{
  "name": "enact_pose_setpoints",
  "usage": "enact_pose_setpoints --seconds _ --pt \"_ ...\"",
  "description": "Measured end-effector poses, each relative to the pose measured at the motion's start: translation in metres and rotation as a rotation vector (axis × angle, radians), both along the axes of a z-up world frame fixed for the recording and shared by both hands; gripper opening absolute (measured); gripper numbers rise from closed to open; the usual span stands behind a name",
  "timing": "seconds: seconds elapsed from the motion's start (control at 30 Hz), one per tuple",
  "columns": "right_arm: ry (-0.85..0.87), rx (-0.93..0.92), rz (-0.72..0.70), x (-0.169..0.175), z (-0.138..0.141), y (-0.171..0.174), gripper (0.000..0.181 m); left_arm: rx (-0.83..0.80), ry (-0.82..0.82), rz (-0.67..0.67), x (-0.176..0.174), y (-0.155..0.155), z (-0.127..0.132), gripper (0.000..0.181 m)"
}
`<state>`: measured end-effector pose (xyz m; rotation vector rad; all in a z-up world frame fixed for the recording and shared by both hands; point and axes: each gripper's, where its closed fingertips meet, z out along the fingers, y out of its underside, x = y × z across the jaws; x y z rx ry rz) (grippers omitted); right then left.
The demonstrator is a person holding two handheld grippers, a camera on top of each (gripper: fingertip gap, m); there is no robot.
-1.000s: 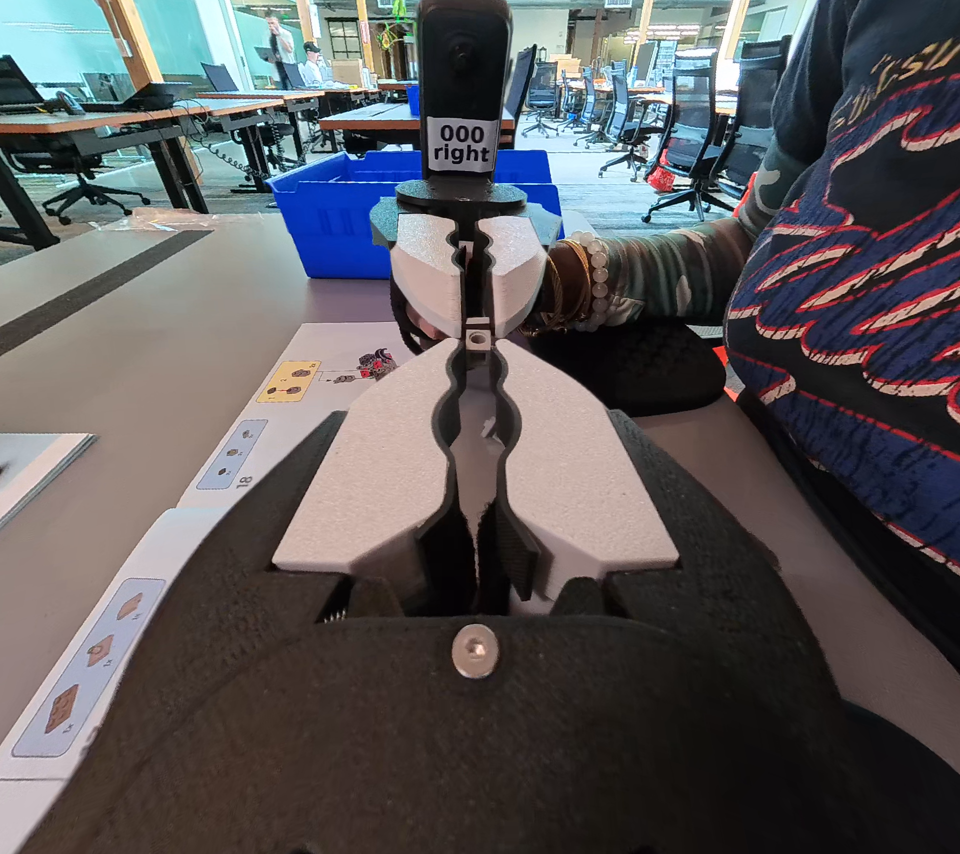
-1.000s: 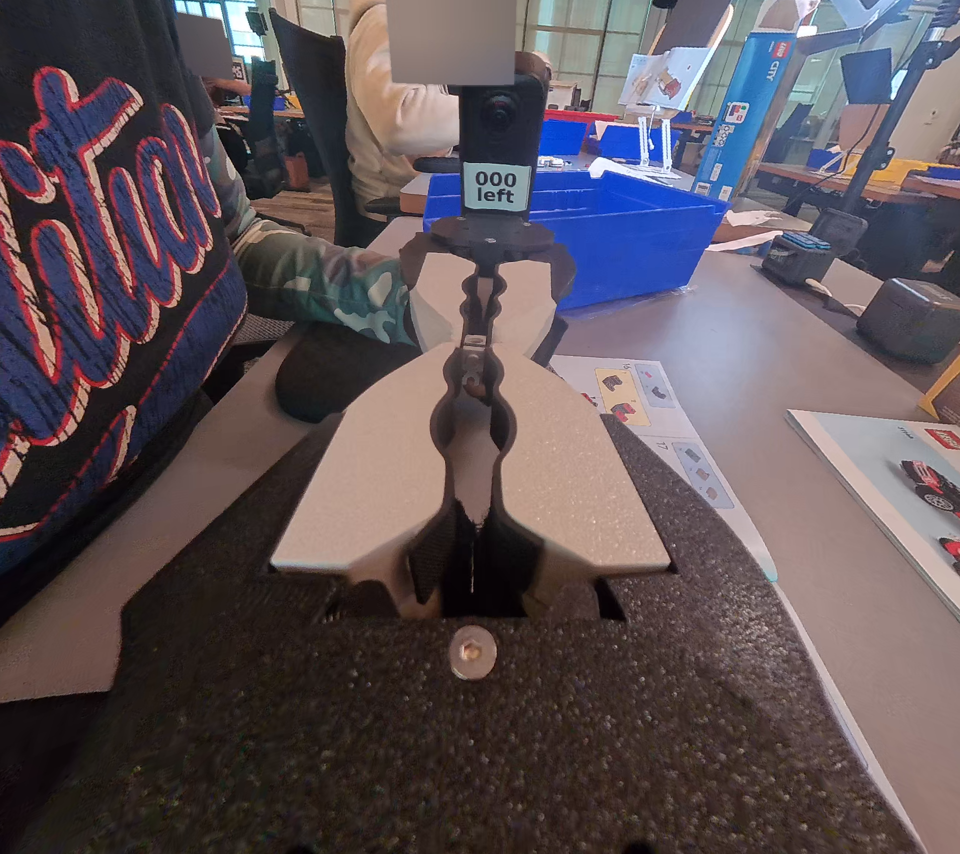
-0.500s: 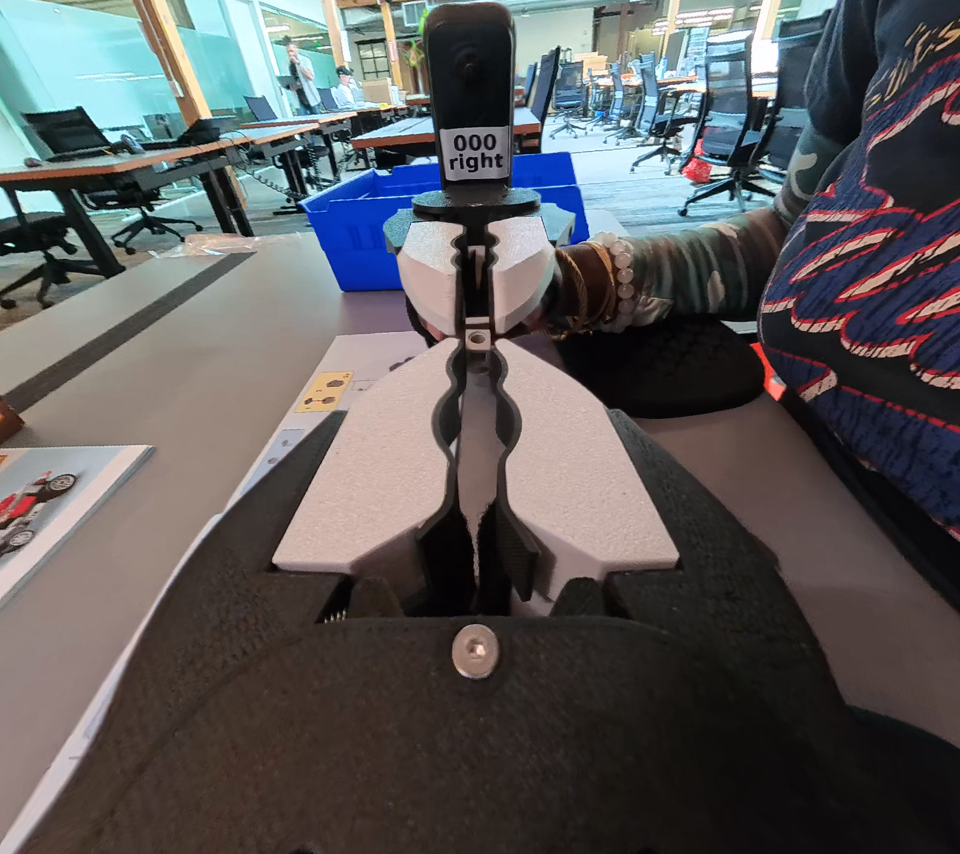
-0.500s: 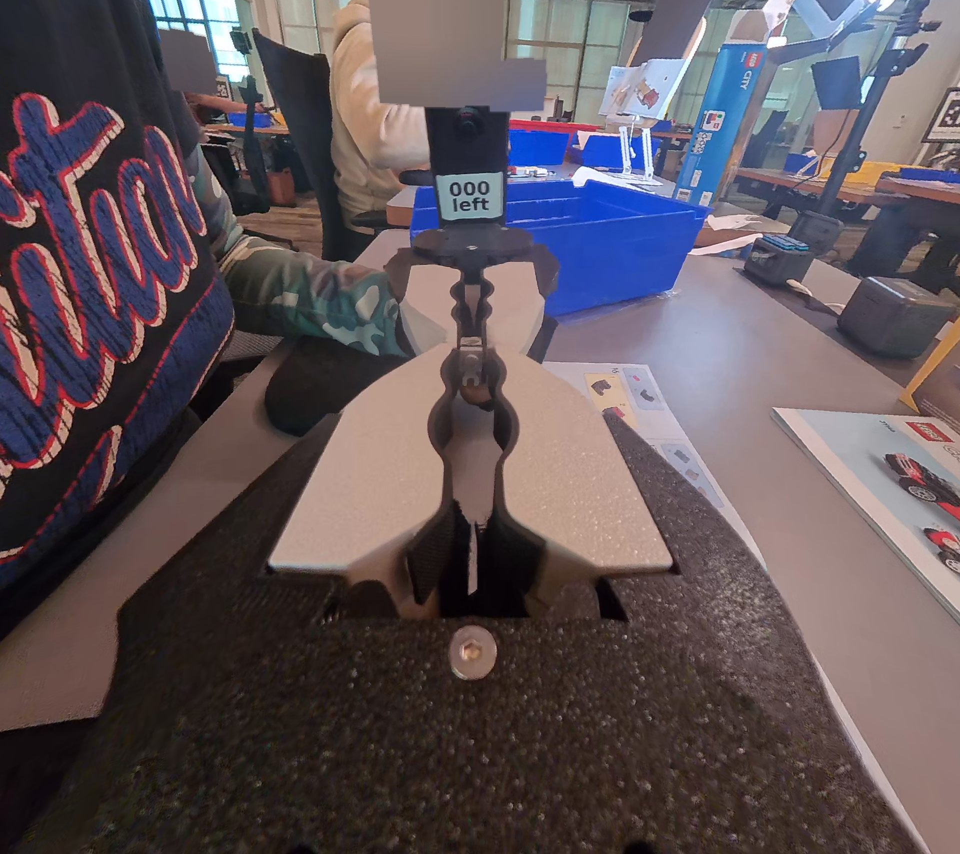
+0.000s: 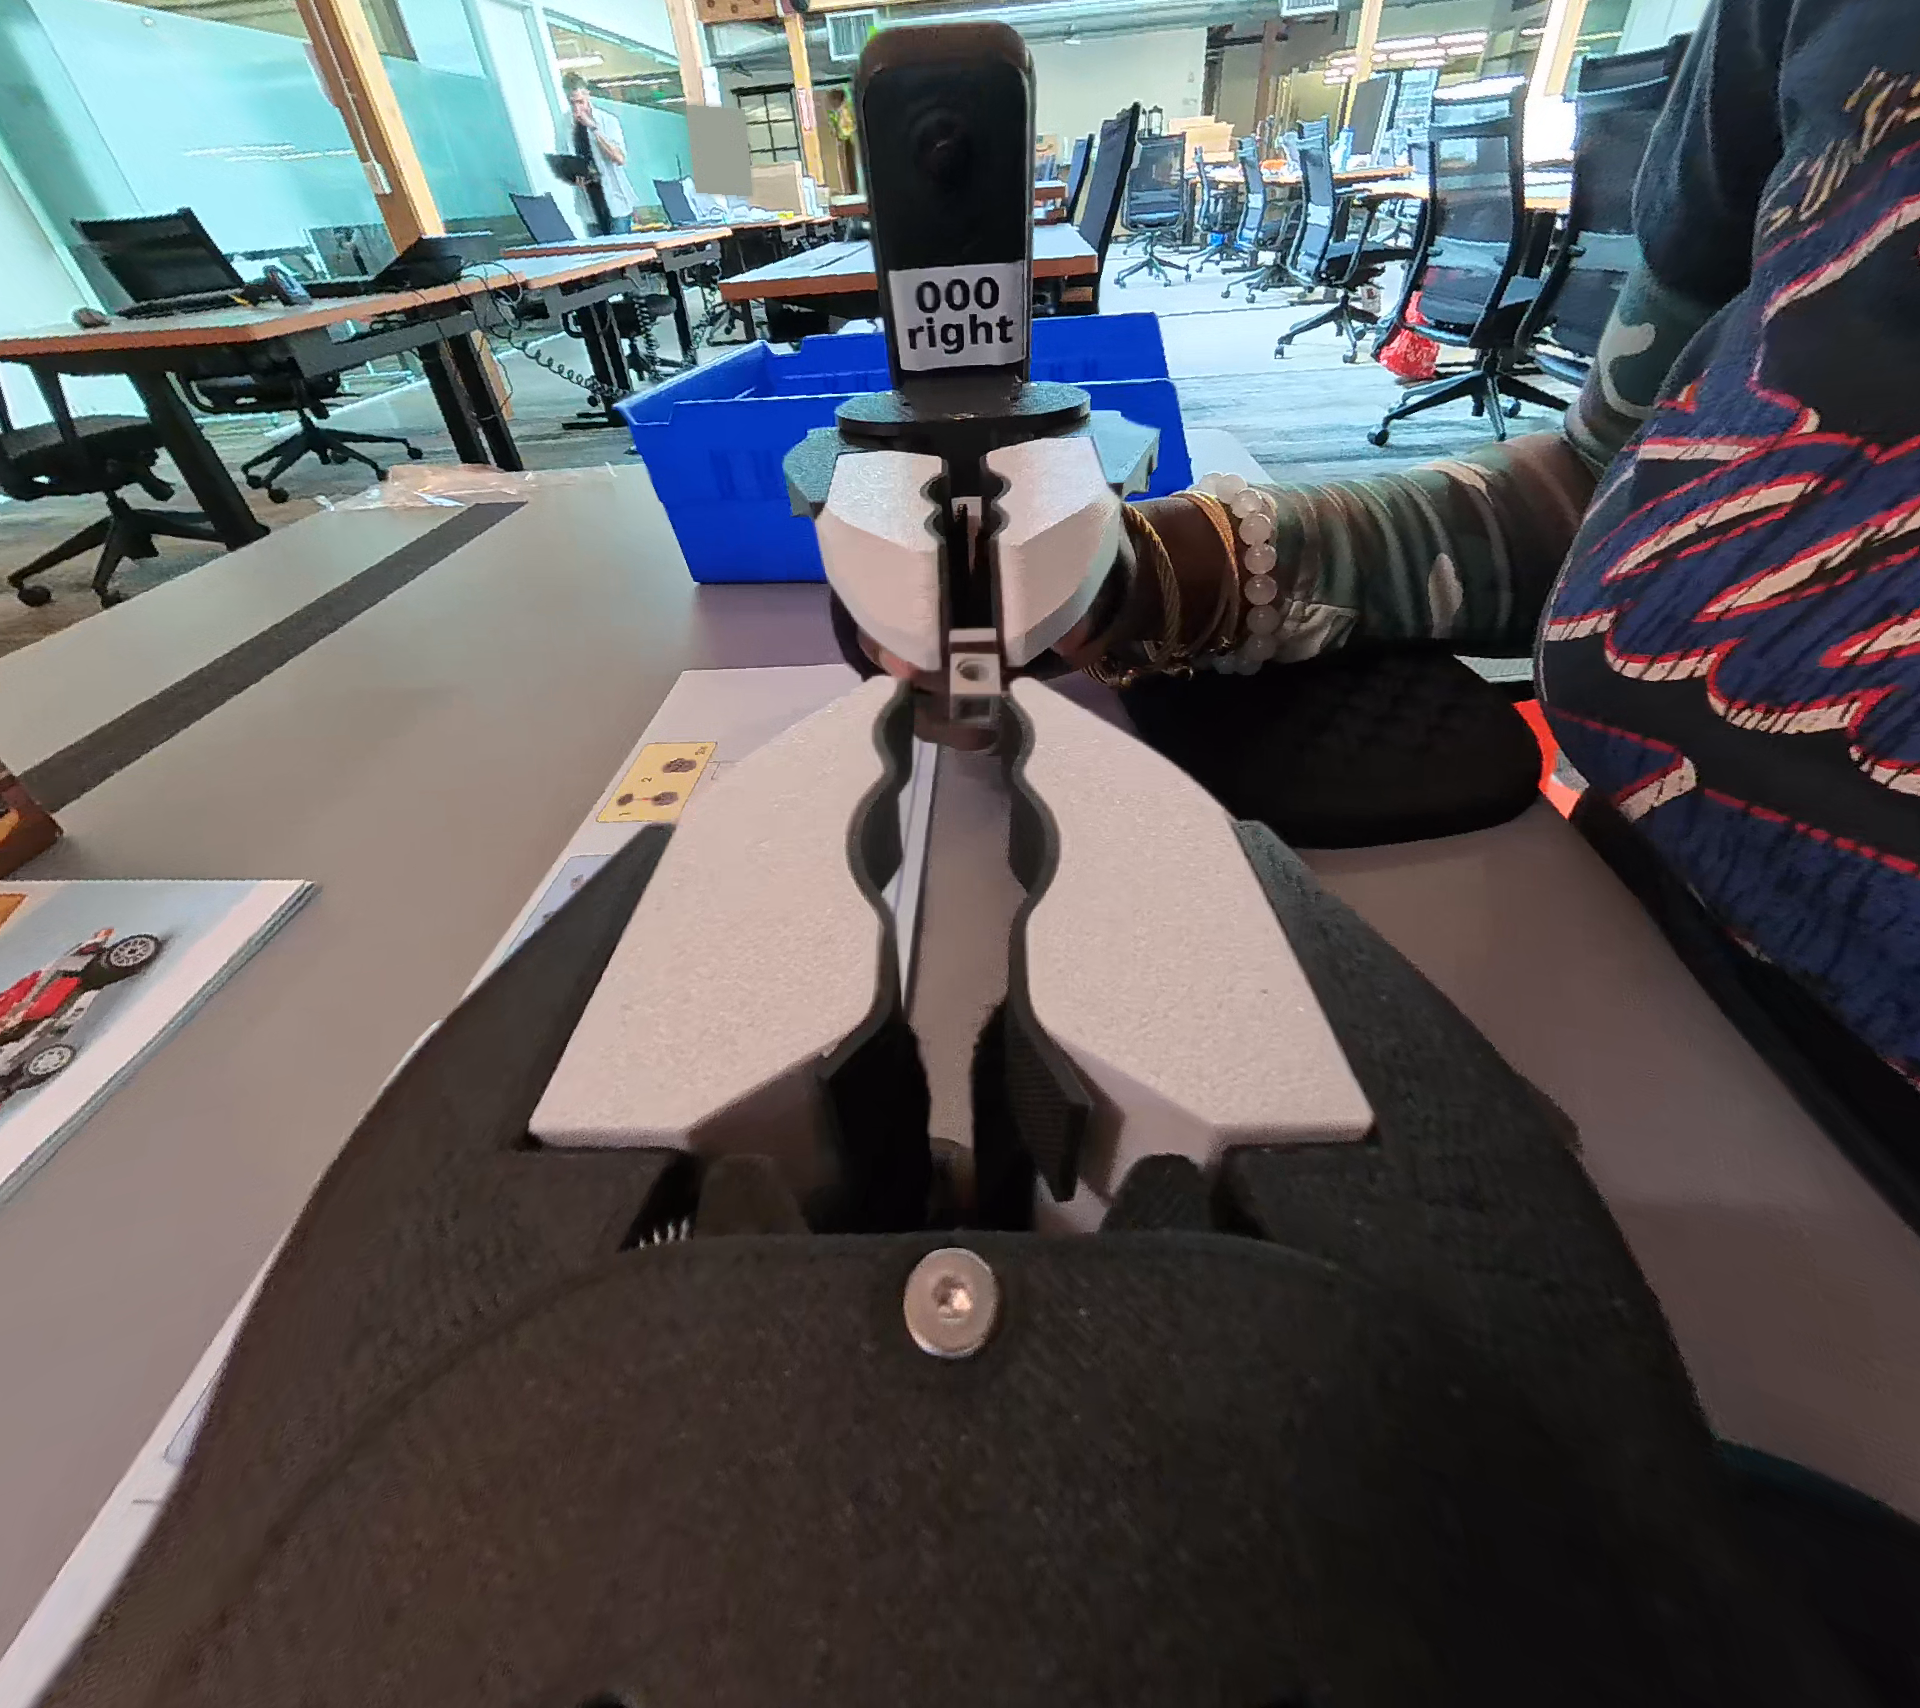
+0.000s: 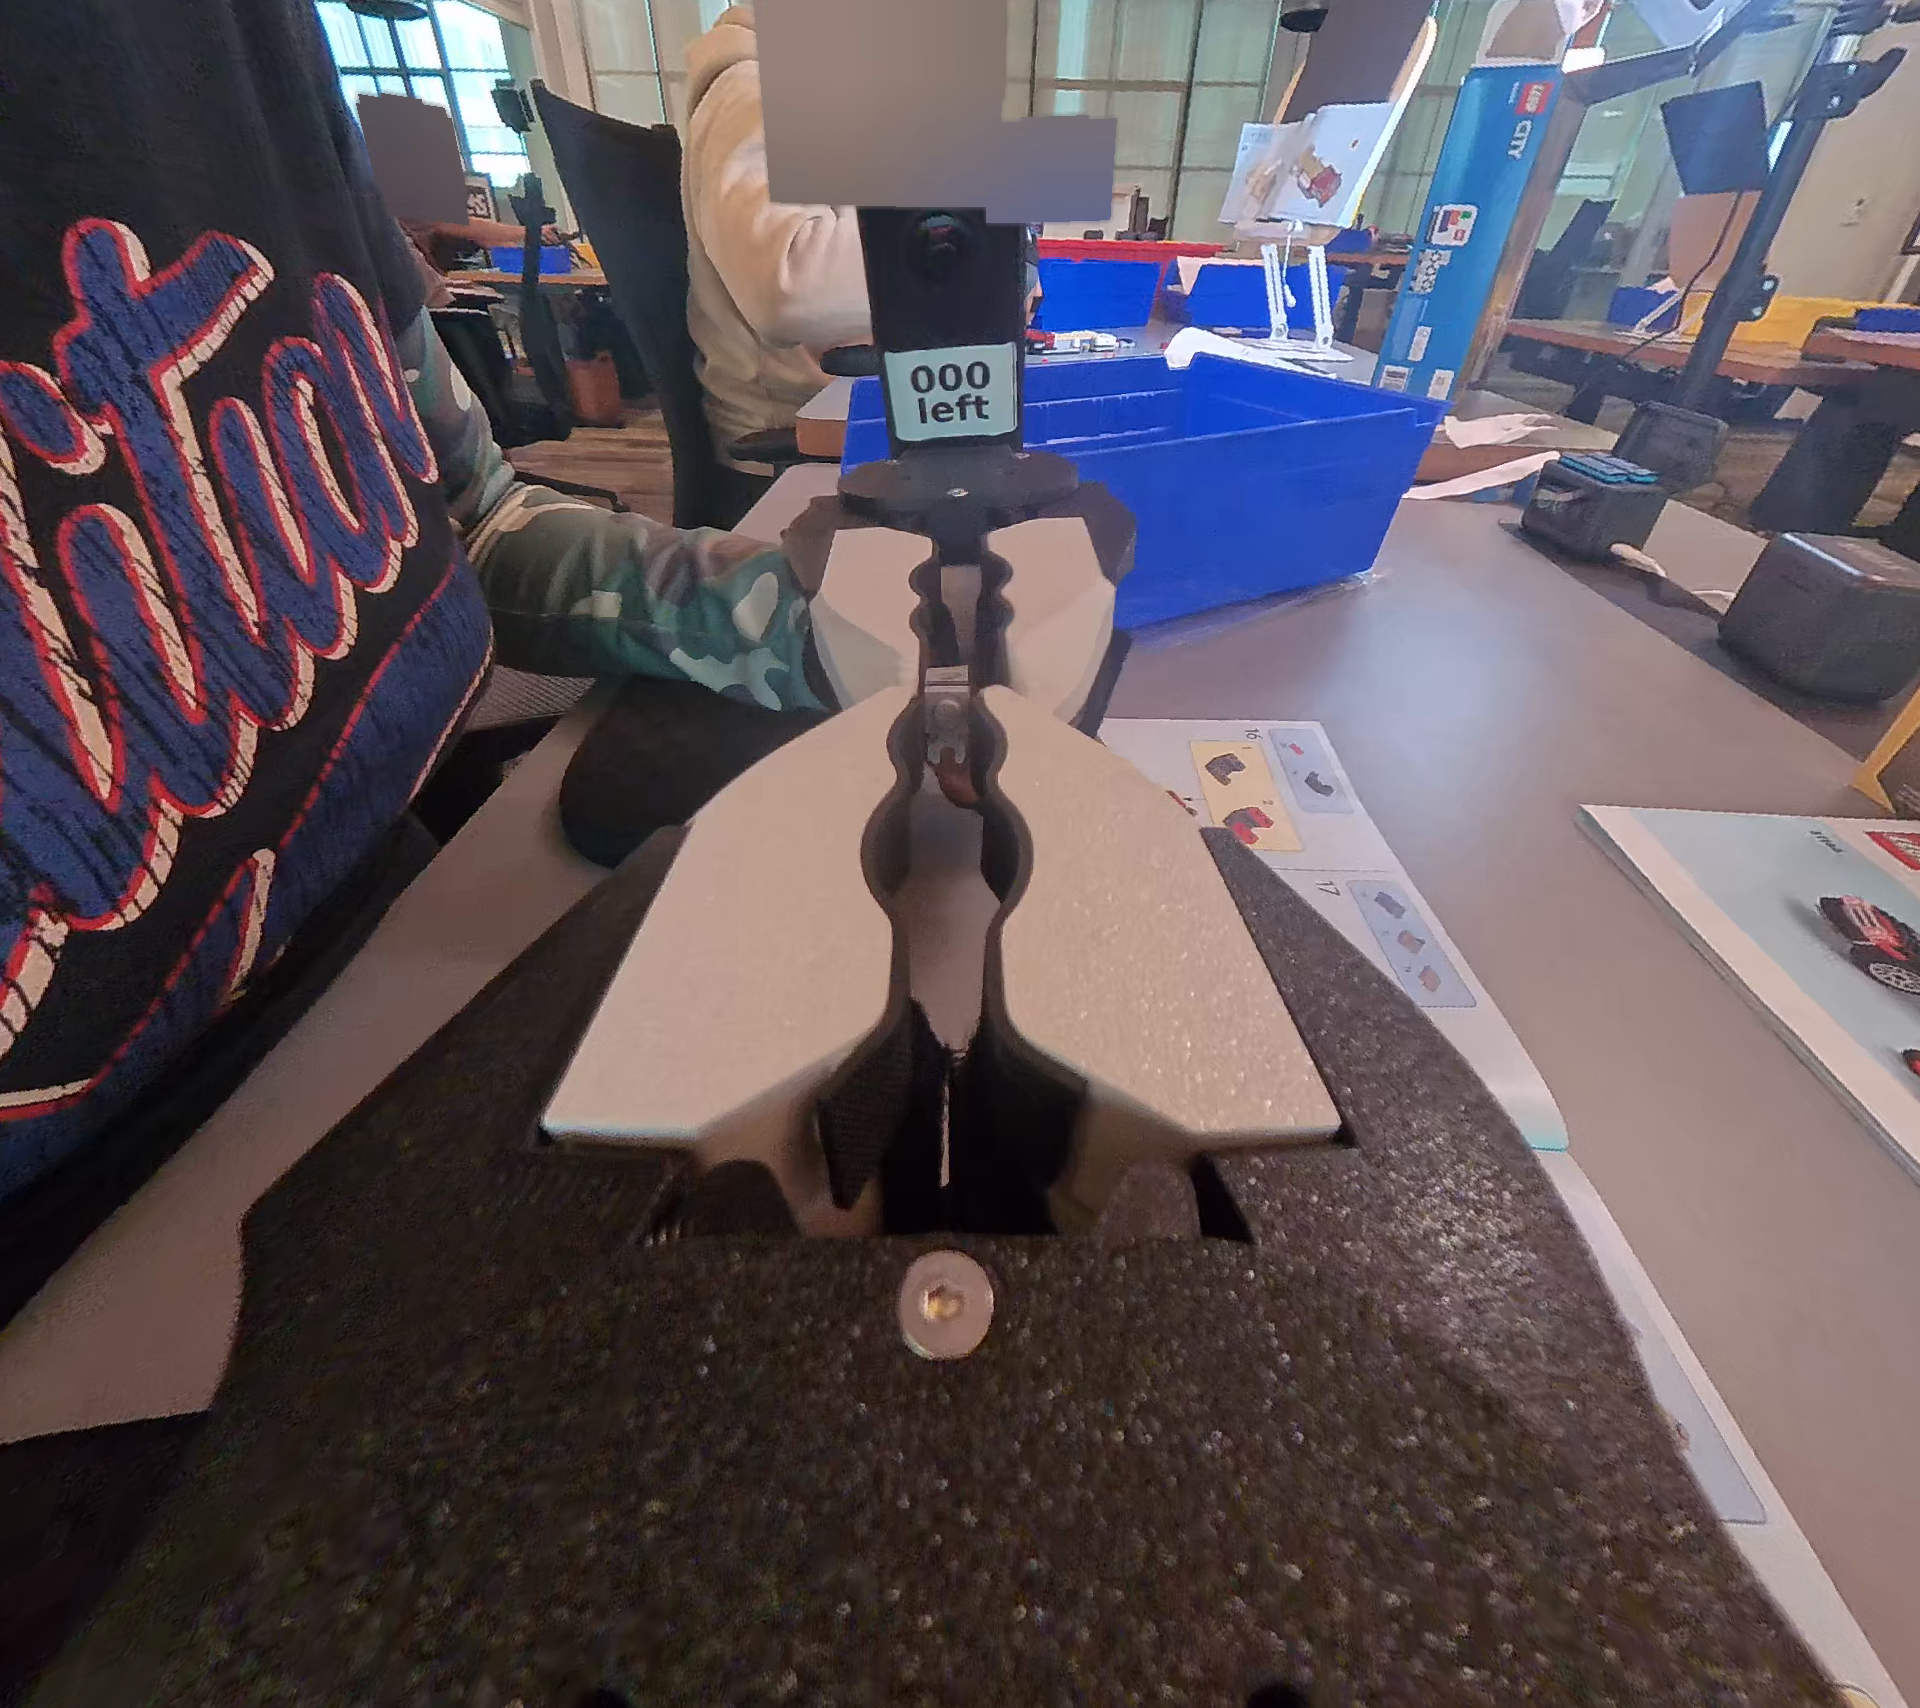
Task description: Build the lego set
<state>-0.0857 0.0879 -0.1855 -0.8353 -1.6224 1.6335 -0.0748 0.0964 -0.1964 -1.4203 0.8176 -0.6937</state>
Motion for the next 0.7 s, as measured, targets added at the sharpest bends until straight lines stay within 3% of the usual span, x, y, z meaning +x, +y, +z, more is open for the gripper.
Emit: enact_pose_setpoints --seconds 0.1,0.7 --pt "0.013 -0.010 -0.012 0.0008 0.0027 0.0028 0.008 -0.002 -0.023 -0.013 -0.0032 -0.0022 0.0034 0.008" --pt "-0.005 0.031 -0.016 -0.0002 -0.0034 0.0002 0.007 -0.064 -0.033 -0.043 -0.0028 -0.0044 -0.0040 0.007"
